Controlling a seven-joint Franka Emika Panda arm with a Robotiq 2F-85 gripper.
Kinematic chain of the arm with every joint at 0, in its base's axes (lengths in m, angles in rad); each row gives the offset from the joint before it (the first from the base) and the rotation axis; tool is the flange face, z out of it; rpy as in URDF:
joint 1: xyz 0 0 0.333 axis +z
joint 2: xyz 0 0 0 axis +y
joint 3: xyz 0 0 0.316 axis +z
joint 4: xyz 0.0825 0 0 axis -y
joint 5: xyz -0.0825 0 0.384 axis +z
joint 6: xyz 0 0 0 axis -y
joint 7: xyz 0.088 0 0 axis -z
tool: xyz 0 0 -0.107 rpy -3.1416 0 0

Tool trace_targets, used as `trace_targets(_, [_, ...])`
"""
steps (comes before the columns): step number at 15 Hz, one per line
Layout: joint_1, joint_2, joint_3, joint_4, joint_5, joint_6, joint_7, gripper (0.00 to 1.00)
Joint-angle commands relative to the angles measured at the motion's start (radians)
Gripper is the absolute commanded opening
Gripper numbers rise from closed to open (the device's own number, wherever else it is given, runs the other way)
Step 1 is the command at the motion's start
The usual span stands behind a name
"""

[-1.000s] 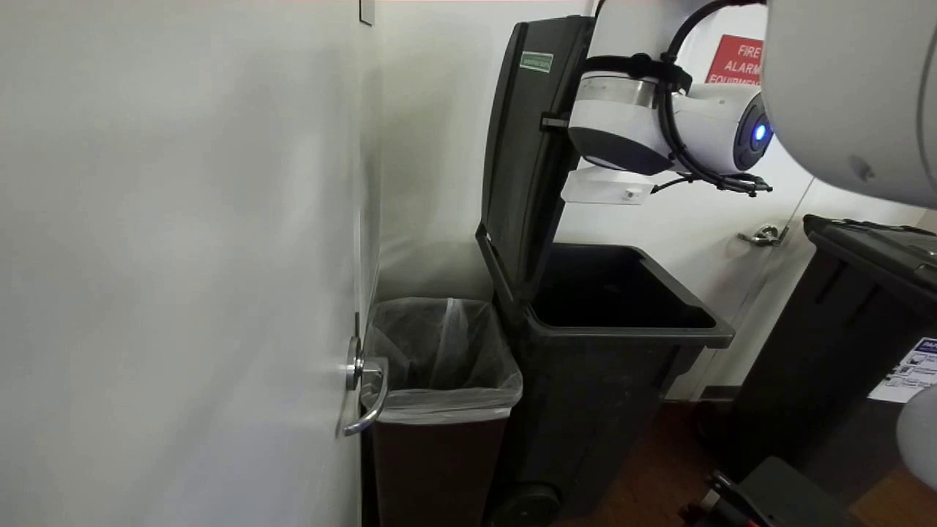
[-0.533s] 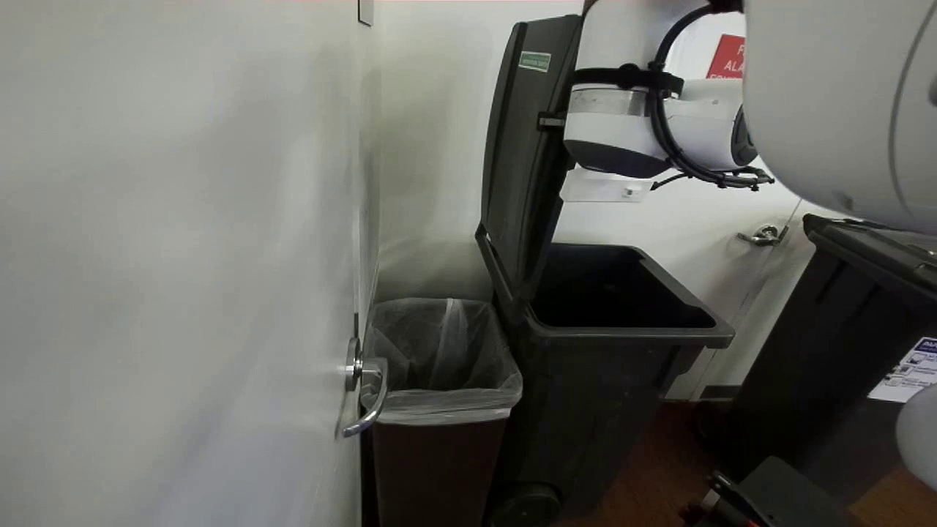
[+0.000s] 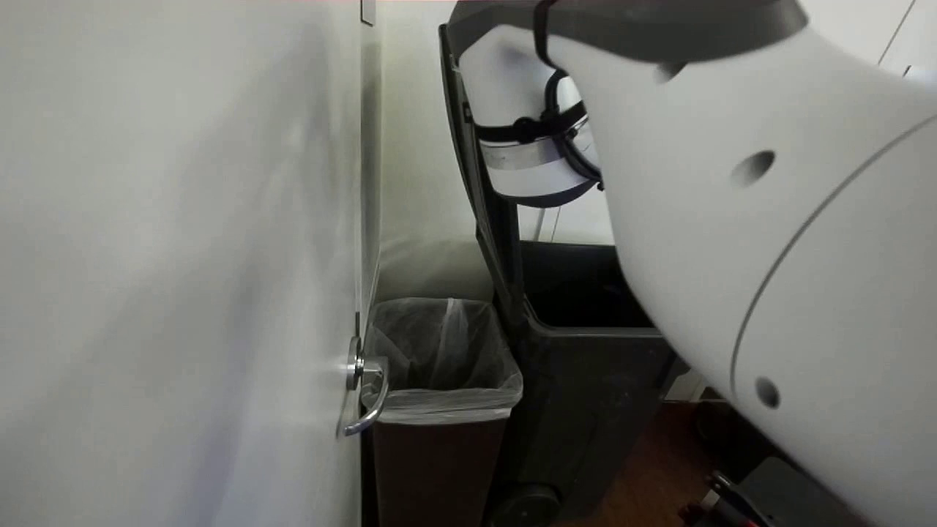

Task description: Open the bin

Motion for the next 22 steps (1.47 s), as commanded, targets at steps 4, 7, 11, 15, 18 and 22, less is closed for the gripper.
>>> trace_targets(4, [-0.106, -0.067, 0.058, 0.077, -0.024, 0.006, -0.016, 0.04])
trace_targets(7, [-0.088, -0.058, 0.066, 0.059, -0.08, 0.022, -0.009, 0.04])
trace_targets(11, [0.002, -0.04, 0.032, -0.011, -0.165, 0.0, -0.021, 0.39])
trace_targets(15, [0.091, -0.016, -0.006, -0.084, -0.245, -0.021, -0.019, 0.59])
trace_targets(18, [0.186, 0.012, -0.06, -0.15, -0.316, -0.032, -0.007, 0.82])
trace_targets(22, [0.291, 0.059, -0.134, -0.218, -0.449, -0.062, 0.038, 1.0])
